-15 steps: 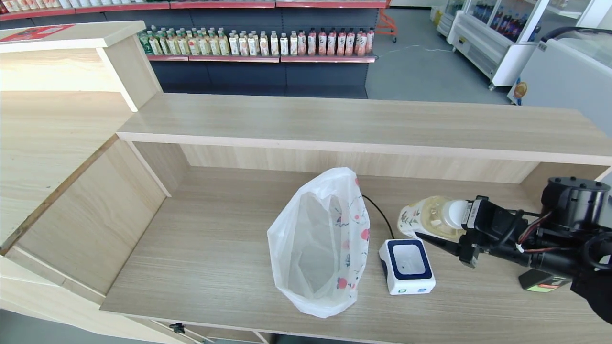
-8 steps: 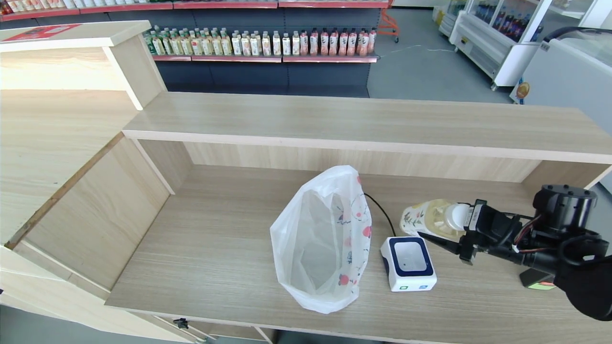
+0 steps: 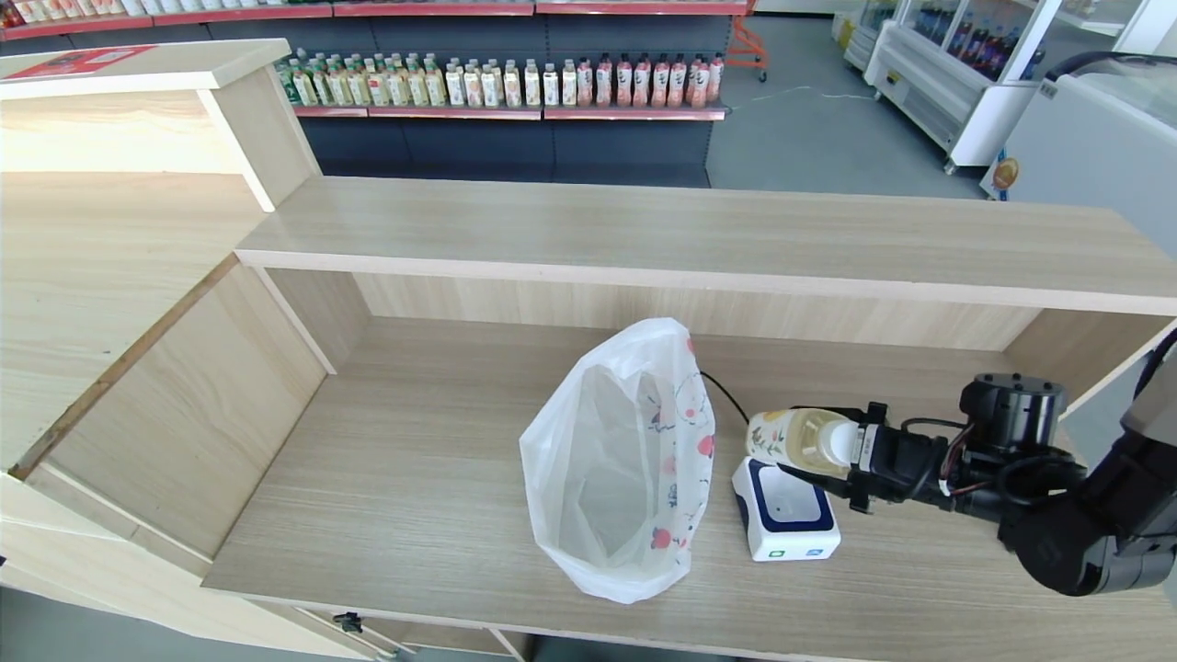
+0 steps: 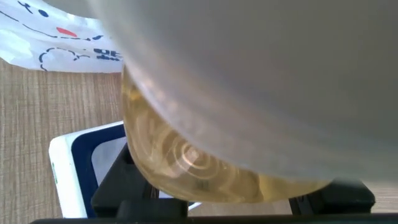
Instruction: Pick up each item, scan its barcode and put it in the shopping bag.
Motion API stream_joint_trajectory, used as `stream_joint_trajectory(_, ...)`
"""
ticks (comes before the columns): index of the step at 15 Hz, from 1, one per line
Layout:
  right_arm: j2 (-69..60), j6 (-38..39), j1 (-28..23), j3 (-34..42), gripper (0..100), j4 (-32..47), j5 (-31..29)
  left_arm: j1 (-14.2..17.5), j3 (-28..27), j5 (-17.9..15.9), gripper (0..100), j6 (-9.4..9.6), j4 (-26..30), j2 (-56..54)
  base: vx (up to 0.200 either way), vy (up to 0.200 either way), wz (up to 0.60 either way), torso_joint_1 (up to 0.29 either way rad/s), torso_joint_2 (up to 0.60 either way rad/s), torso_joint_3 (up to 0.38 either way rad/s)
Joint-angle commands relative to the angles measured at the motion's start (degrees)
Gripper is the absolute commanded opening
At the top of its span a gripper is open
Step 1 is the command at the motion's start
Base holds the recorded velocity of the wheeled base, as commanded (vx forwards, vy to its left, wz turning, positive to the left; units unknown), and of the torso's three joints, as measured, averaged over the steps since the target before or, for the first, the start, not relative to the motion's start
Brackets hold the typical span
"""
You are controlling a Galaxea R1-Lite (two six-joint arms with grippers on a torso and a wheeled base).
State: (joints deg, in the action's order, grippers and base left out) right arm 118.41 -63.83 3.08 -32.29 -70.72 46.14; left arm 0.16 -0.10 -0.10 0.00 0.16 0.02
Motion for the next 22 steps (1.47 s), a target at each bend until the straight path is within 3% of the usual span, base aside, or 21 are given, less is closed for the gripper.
stream_joint_trajectory(1, 3.41, -0.86, -0.01, -2.07, 0, 0.14, 0.09, 0.02, 0.01, 0.01, 100, 0.0, 0.02, -0.02, 0.0, 0.0, 0.0, 0.0, 0.0, 0.0)
stream_joint_trajectory(14, -0.19, -4.64, 0.34, 1.97, 0, 0.23, -0.35, 0.02, 0.01, 0.01, 100, 0.0, 0.02, -0.02, 0.0, 0.0, 0.0, 0.0, 0.0, 0.0)
stream_joint_trajectory(22, -0.72, -7.01, -2.21, 3.03, 0, 1.9, -0.53, 0.02, 0.01, 0.01, 100, 0.0, 0.02, -0.02, 0.0, 0.0, 0.0, 0.0, 0.0, 0.0)
